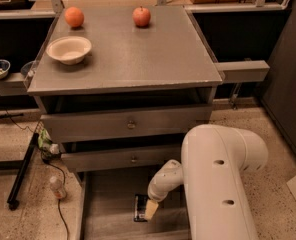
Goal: Pick rxbar chocolate from bottom drawer and place on counter
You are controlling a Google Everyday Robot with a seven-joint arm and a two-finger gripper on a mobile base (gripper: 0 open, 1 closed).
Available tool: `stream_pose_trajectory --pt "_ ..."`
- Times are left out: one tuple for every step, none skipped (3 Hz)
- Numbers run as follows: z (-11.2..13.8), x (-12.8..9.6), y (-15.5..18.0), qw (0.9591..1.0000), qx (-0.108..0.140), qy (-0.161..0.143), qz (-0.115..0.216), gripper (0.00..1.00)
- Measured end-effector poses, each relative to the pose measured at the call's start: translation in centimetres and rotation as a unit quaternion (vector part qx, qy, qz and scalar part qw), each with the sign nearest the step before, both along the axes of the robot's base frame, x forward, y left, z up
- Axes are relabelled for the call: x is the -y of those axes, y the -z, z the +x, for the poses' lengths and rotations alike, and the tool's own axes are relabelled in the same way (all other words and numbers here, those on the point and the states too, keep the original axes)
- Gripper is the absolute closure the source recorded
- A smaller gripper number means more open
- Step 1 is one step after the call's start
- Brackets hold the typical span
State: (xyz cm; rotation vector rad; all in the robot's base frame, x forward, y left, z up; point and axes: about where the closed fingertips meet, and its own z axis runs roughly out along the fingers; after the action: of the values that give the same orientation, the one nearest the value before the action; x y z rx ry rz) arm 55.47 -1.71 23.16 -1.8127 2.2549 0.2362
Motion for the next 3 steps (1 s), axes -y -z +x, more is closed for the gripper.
stream_pose_trajectory --pt "-0.6 -0.2 2.1 0.9997 -0.012 0.012 0.017 0.00" --pt "-1.6 -1.0 5.5 0.9985 -0.040 0.012 0.035 0.00" --pt "-1.6 -1.1 5.5 0.9985 -0.040 0.012 0.035 0.00"
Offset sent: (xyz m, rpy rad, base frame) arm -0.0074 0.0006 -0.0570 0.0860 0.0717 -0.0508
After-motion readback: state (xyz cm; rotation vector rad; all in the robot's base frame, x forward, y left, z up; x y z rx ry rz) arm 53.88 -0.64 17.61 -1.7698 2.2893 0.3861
